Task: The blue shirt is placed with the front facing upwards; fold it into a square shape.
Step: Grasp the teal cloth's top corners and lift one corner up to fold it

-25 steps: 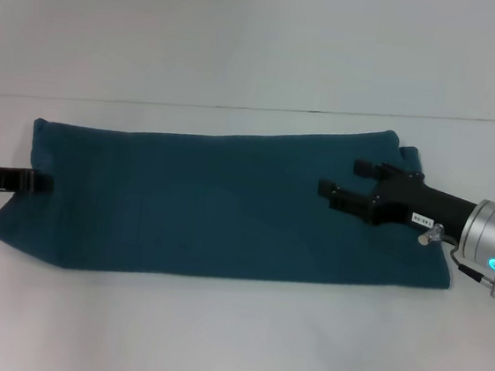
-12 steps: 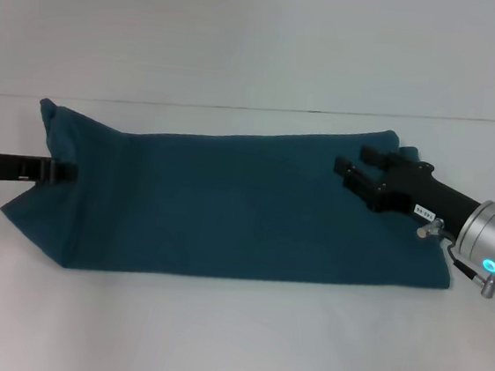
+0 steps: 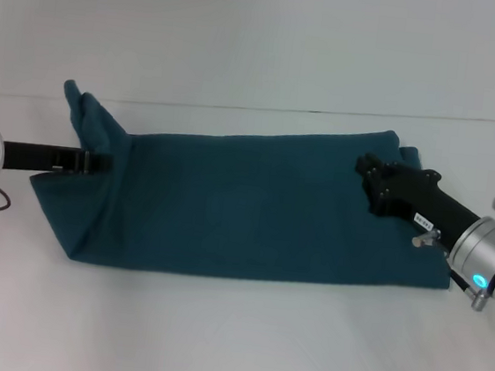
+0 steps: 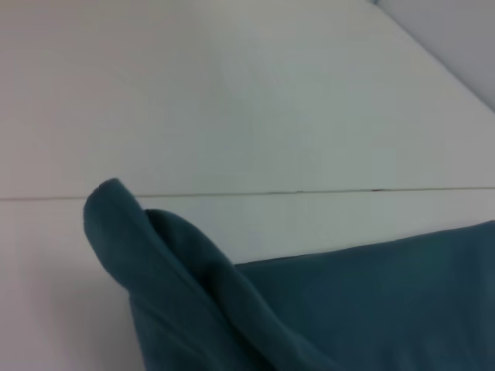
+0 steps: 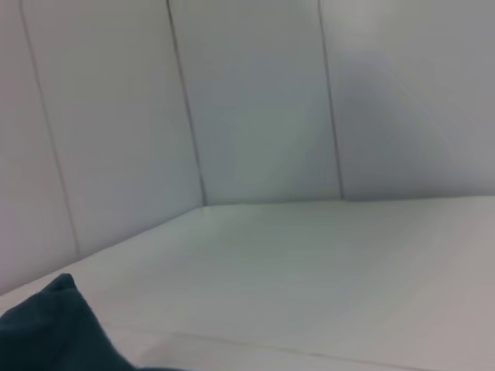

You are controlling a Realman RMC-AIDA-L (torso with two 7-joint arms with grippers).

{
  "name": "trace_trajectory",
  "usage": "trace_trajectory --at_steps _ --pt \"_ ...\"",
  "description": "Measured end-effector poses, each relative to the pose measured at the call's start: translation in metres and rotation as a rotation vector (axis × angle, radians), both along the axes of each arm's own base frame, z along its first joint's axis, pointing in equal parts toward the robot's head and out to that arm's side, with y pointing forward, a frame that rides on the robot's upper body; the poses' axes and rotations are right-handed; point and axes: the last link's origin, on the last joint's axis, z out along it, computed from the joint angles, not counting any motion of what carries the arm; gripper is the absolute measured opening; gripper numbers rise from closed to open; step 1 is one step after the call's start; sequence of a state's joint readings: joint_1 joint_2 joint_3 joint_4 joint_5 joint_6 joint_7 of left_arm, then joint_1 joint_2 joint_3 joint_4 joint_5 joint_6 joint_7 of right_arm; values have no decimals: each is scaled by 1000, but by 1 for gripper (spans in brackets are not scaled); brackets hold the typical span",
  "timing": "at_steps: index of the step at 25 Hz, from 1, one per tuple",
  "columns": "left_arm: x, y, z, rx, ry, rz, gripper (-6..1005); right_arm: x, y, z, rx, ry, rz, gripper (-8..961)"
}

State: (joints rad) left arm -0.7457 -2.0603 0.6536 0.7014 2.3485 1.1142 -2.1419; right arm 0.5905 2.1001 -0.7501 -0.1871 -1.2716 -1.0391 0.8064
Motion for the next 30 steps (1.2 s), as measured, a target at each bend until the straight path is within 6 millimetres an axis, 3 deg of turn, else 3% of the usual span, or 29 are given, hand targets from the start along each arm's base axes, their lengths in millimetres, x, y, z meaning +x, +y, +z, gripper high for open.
trace_trajectory --at_steps 5,19,30 --pt "12 -3 4 -4 -17 -34 29 -8 1 -13 28 -24 17 36" --pt "40 -11 27 3 -48 -84 29 -53 11 -64 -40 -62 2 39" --pt "59 -16 47 7 -74 -124 29 -90 3 -103 -146 -135 49 39"
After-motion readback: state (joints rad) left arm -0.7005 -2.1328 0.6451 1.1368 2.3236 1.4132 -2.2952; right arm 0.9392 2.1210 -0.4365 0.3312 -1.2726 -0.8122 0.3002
